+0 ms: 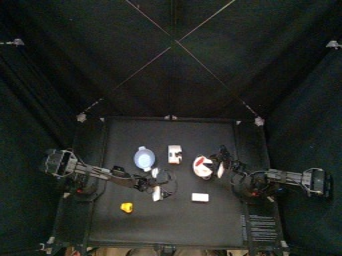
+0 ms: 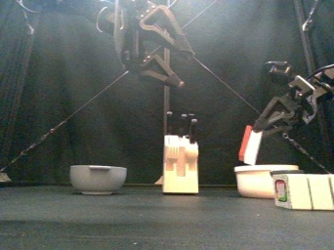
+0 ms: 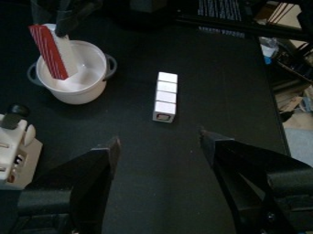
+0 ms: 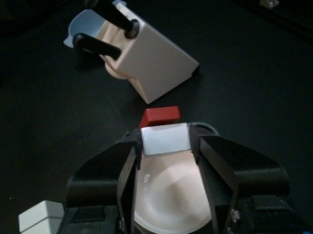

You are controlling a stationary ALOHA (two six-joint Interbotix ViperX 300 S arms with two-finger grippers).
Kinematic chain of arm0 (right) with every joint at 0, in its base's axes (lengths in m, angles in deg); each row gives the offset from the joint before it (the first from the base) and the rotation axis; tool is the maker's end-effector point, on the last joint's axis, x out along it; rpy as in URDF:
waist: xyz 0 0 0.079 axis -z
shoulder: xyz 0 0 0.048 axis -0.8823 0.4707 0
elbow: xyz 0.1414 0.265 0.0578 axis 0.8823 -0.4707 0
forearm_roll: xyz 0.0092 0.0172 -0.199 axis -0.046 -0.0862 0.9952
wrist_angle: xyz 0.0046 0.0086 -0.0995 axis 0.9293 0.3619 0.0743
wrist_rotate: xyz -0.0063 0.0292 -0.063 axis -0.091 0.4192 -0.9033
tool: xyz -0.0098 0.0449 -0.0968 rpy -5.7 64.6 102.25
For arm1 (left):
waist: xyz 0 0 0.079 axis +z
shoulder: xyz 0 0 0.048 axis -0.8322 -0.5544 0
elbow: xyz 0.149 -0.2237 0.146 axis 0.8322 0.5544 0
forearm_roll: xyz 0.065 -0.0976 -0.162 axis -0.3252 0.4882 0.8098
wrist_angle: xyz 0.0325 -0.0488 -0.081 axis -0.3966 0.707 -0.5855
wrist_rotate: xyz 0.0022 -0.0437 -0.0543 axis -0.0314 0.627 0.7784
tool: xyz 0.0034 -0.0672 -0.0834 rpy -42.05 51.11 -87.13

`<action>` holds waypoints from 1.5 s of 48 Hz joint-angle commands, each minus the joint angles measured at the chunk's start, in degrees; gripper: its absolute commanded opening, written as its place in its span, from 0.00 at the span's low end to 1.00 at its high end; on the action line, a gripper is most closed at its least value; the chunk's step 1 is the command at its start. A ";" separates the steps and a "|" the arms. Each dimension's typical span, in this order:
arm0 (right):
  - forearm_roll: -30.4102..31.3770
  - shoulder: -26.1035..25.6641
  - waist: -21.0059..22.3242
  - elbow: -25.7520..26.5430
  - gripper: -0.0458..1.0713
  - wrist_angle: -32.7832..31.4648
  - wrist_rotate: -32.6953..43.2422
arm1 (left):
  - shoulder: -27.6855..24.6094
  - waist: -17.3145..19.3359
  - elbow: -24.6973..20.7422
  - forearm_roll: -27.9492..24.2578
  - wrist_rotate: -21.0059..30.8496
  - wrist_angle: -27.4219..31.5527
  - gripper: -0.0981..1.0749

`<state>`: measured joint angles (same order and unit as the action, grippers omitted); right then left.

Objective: Put salmon sushi in pot

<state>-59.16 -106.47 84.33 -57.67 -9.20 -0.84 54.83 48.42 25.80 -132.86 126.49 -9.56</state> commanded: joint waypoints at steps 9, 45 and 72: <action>0.00 0.09 -0.18 0.26 0.60 -0.44 0.00 | 0.53 0.35 0.53 0.26 0.00 -0.62 0.93; 0.44 -7.21 -0.53 -2.55 0.95 -1.32 -0.09 | 0.53 0.70 0.97 1.58 0.00 -0.70 0.93; 0.88 -9.93 0.62 -2.37 0.95 -2.29 -0.09 | 0.35 0.79 1.23 1.67 0.09 -0.70 0.93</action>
<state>-58.37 -116.49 84.42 -60.92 -11.66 -0.84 54.83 49.04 27.65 -131.19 126.57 -9.91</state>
